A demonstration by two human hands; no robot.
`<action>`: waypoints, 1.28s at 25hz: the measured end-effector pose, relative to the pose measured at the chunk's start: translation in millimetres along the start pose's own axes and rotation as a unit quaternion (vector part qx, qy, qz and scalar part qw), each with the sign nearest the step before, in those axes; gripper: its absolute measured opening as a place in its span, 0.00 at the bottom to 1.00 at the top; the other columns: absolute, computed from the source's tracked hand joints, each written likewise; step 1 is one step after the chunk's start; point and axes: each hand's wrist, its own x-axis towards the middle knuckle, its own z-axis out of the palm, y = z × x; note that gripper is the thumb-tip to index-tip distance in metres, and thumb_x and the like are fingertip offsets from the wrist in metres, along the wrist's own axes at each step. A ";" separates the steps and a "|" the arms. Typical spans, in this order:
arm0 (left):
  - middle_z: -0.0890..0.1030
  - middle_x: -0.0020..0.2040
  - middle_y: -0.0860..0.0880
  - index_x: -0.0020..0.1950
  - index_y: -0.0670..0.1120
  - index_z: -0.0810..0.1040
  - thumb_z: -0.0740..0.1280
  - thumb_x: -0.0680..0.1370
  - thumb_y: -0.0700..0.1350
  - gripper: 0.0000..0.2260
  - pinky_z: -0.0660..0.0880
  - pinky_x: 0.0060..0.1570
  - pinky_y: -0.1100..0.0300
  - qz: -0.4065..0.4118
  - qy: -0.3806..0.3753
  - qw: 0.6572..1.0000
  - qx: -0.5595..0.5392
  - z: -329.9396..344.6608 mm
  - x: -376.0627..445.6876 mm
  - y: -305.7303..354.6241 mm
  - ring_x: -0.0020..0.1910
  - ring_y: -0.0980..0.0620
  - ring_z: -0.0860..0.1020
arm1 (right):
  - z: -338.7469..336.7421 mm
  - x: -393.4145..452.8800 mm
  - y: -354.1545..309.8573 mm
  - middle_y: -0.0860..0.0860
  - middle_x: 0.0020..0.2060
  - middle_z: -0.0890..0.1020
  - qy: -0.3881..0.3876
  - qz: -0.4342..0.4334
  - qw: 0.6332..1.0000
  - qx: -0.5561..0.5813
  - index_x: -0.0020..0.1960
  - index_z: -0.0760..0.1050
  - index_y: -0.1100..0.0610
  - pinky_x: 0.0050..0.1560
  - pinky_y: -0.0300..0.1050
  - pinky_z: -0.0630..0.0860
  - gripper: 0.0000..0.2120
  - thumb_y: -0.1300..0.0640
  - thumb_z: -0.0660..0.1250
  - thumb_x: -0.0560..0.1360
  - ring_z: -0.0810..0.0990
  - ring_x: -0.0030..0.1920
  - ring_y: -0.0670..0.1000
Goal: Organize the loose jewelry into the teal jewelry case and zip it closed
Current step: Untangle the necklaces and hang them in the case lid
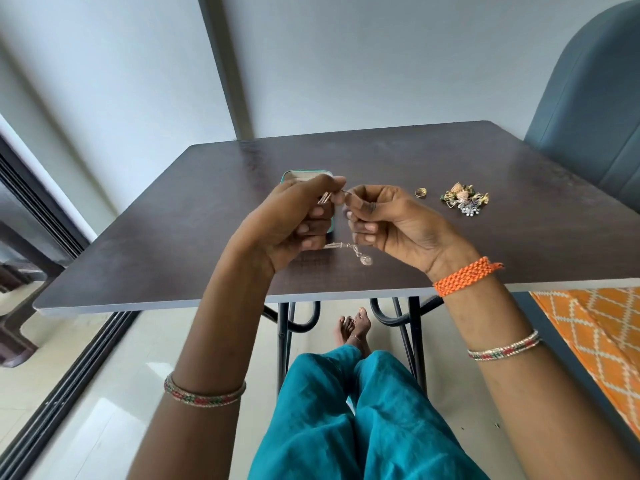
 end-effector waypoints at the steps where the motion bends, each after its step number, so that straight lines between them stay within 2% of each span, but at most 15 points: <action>1: 0.60 0.20 0.55 0.35 0.46 0.70 0.59 0.80 0.45 0.13 0.52 0.18 0.68 -0.019 -0.025 0.999 -0.043 -1.9 -0.2 -3.2 0.16 0.60 0.56 | -1.0 -0.7 0.4 0.56 0.35 0.70 0.013 -0.005 1.000 0.002 0.38 0.77 0.61 0.25 0.35 0.68 0.04 0.61 0.69 0.65 0.68 0.24 0.43; 4: 0.58 0.19 0.56 0.34 0.47 0.68 0.60 0.76 0.45 0.11 0.48 0.18 0.68 -0.041 -0.112 0.983 -0.140 -2.0 -1.9 -19.9 0.15 0.61 0.54 | -0.7 -4.2 4.5 0.57 0.36 0.71 0.049 -0.011 0.999 0.020 0.36 0.78 0.61 0.25 0.36 0.70 0.02 0.62 0.67 0.67 0.68 0.25 0.44; 6: 0.59 0.19 0.55 0.30 0.48 0.67 0.62 0.73 0.44 0.11 0.51 0.18 0.68 -0.046 -0.150 0.969 -0.191 4.1 -5.1 -33.8 0.16 0.59 0.56 | 1.8 -6.2 6.3 0.54 0.30 0.74 0.087 -0.010 0.996 -0.006 0.38 0.75 0.62 0.25 0.35 0.69 0.02 0.63 0.66 0.68 0.69 0.24 0.43; 8: 0.64 0.21 0.52 0.31 0.47 0.69 0.62 0.72 0.41 0.10 0.65 0.22 0.65 -0.013 -0.119 0.968 -0.221 10.9 -6.6 -46.3 0.20 0.55 0.65 | 1.6 -5.1 5.1 0.50 0.25 0.74 0.131 -0.014 0.991 -0.018 0.38 0.73 0.62 0.24 0.34 0.69 0.05 0.66 0.64 0.73 0.68 0.23 0.43; 9: 0.69 0.24 0.50 0.34 0.45 0.72 0.62 0.72 0.39 0.07 0.71 0.29 0.63 0.019 -0.085 0.968 -0.234 13.2 -6.9 -50.9 0.24 0.54 0.70 | 0.2 -3.8 3.3 0.50 0.26 0.74 0.149 -0.017 0.989 -0.008 0.38 0.73 0.61 0.24 0.34 0.68 0.07 0.67 0.62 0.74 0.67 0.23 0.43; 12: 0.76 0.35 0.47 0.41 0.42 0.74 0.64 0.73 0.39 0.01 0.76 0.47 0.61 0.087 -0.019 0.933 -0.348 13.9 -4.6 -56.2 0.38 0.52 0.75 | -1.7 -0.6 -0.9 0.51 0.29 0.72 0.165 -0.016 0.986 0.032 0.37 0.72 0.60 0.27 0.36 0.71 0.10 0.66 0.61 0.76 0.68 0.24 0.44; 13: 0.75 0.35 0.47 0.41 0.42 0.73 0.64 0.73 0.40 0.02 0.76 0.47 0.61 0.092 -0.005 0.912 -0.399 13.2 -2.4 -56.0 0.38 0.52 0.75 | -0.3 0.2 0.2 0.51 0.29 0.73 0.163 -0.015 0.986 0.025 0.37 0.72 0.60 0.27 0.37 0.73 0.10 0.66 0.61 0.77 0.70 0.25 0.44; 15: 0.72 0.32 0.50 0.42 0.43 0.74 0.60 0.77 0.42 0.06 0.74 0.38 0.65 0.095 0.023 0.890 -0.444 13.6 1.5 -55.4 0.32 0.55 0.72 | 5.6 2.1 3.9 0.51 0.27 0.76 0.166 -0.015 0.986 0.002 0.38 0.73 0.61 0.28 0.39 0.77 0.10 0.66 0.61 0.78 0.73 0.24 0.44; 17: 0.67 0.29 0.53 0.42 0.44 0.73 0.56 0.81 0.43 0.10 0.64 0.26 0.69 0.096 0.027 0.900 -0.425 16.4 2.7 -54.0 0.25 0.59 0.64 | 10.9 3.3 6.1 0.51 0.26 0.77 0.179 -0.014 0.984 0.004 0.39 0.73 0.61 0.29 0.41 0.79 0.10 0.66 0.60 0.78 0.75 0.24 0.45; 20: 0.63 0.24 0.55 0.42 0.45 0.71 0.54 0.81 0.42 0.11 0.55 0.18 0.69 0.069 -0.002 0.923 -0.379 13.2 4.0 -50.7 0.17 0.59 0.60 | 8.6 3.2 4.4 0.55 0.30 0.81 0.209 -0.012 0.977 0.033 0.41 0.72 0.61 0.34 0.45 0.82 0.08 0.66 0.60 0.78 0.80 0.29 0.49; 23: 0.63 0.21 0.55 0.39 0.45 0.70 0.55 0.80 0.42 0.11 0.58 0.18 0.67 0.031 -0.010 0.930 -0.365 2.7 4.2 -48.2 0.16 0.59 0.61 | 1.7 2.5 7.6 0.56 0.35 0.79 0.245 -0.020 0.966 0.076 0.42 0.71 0.60 0.39 0.47 0.82 0.08 0.66 0.58 0.79 0.81 0.34 0.51; 25: 0.64 0.21 0.54 0.35 0.44 0.70 0.57 0.78 0.43 0.12 0.65 0.23 0.66 0.009 -0.005 0.920 -0.392 -2.5 3.2 -49.0 0.18 0.57 0.63 | -0.9 2.9 9.9 0.52 0.29 0.76 0.260 -0.026 0.956 0.129 0.39 0.70 0.59 0.34 0.44 0.81 0.12 0.66 0.55 0.80 0.78 0.29 0.48; 29: 0.72 0.27 0.50 0.34 0.42 0.74 0.63 0.71 0.44 0.08 0.77 0.38 0.60 0.020 0.038 0.875 -0.482 -0.6 -2.6 -52.3 0.28 0.54 0.73 | 0.5 5.9 6.4 0.48 0.24 0.68 0.271 -0.038 0.946 0.172 0.35 0.66 0.55 0.18 0.34 0.61 0.18 0.71 0.48 0.78 0.61 0.18 0.43; 31: 0.77 0.33 0.46 0.37 0.41 0.75 0.64 0.72 0.42 0.07 0.78 0.48 0.58 0.040 0.067 0.819 -0.569 2.5 -4.5 -51.2 0.36 0.51 0.78 | 5.2 6.1 7.7 0.49 0.26 0.68 0.291 -0.046 0.950 0.108 0.35 0.66 0.55 0.17 0.33 0.56 0.18 0.71 0.49 0.78 0.57 0.18 0.42; 32: 0.78 0.36 0.46 0.38 0.40 0.75 0.64 0.74 0.42 0.07 0.78 0.49 0.58 0.051 0.074 0.788 -0.610 2.8 -4.8 -49.8 0.38 0.51 0.78 | 7.0 5.1 9.4 0.50 0.28 0.68 0.302 -0.054 0.950 0.060 0.36 0.67 0.56 0.18 0.34 0.56 0.16 0.70 0.51 0.79 0.58 0.19 0.42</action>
